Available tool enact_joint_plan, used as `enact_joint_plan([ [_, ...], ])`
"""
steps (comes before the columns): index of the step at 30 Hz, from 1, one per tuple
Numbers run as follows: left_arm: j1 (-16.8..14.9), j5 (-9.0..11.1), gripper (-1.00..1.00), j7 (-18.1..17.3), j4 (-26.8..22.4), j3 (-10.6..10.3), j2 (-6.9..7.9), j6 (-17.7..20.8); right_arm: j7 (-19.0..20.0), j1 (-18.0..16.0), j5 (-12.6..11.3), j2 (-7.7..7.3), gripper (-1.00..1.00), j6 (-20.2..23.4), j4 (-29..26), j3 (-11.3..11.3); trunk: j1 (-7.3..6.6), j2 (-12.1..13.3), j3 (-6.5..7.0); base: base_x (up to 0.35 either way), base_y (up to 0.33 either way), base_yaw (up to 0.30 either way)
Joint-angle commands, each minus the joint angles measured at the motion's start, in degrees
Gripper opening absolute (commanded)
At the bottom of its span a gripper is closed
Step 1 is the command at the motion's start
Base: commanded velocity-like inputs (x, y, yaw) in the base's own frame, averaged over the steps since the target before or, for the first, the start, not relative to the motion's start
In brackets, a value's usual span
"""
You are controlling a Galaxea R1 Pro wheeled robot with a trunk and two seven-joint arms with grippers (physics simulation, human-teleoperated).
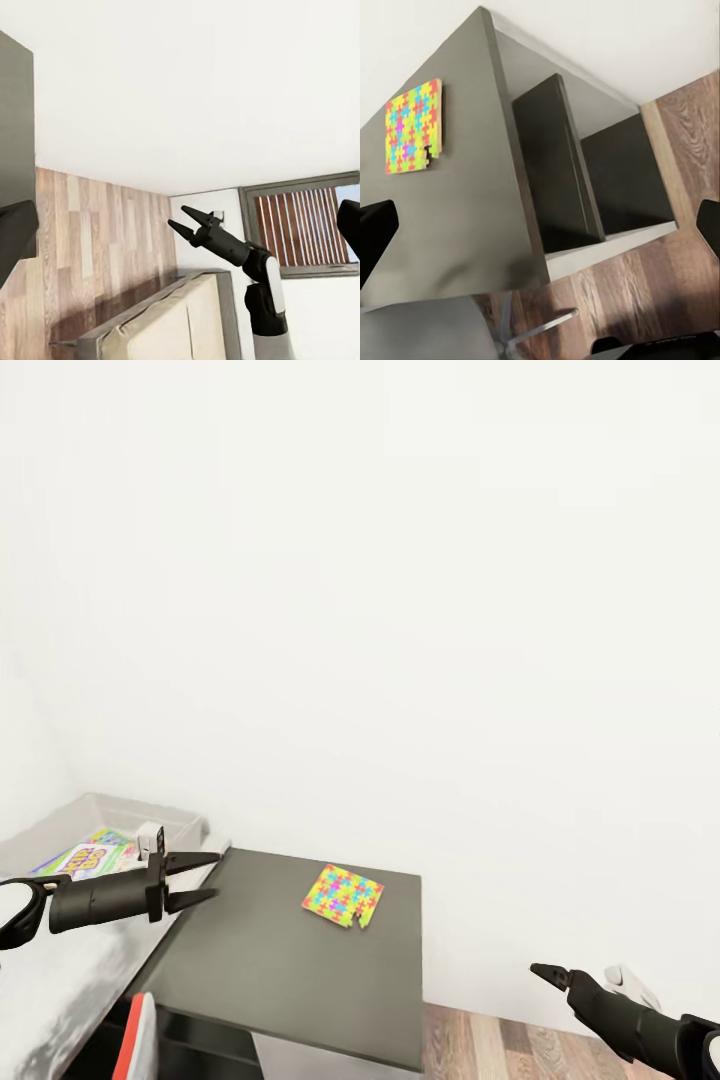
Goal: Put all the toys in the child's room - the three board games (two on the bed and one on the table), the two jigsaw puzzles on the table, and the tennis ball on the table - inside the toy box on the table in the child's room.
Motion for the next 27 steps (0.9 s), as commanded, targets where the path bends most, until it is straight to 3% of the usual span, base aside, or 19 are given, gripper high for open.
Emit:
enact_joint_plan([
  [1, -0.1, -0.4, 1.00, -0.6, 0.1, -0.2, 0.05, 0.0, -0.5, 0.0, -0.6, 0.00, 1.00, 0.1, -0.1, -0.1, 0.04, -0.1, -0.10, -0.010, -0.291, -0.008],
  [12, -0.1, -0.5, 1.00, -0.5, 0.1, -0.2, 0.05, 0.0, -0.5, 0.0, -0.6, 0.00, 1.00, 0.0, -0.1, -0.3, 0.04, -0.1, -0.11, 0.143, -0.141, -0.014],
  [27, -0.1, -0.4, 1.00, -0.6, 0.1, -0.2, 0.05, 0.0, -0.5, 0.0, -0.9, 0.00, 1.00, -0.1, 0.0, -0.3, 0.04, -0.1, -0.11, 0.046, -0.002, -0.252],
])
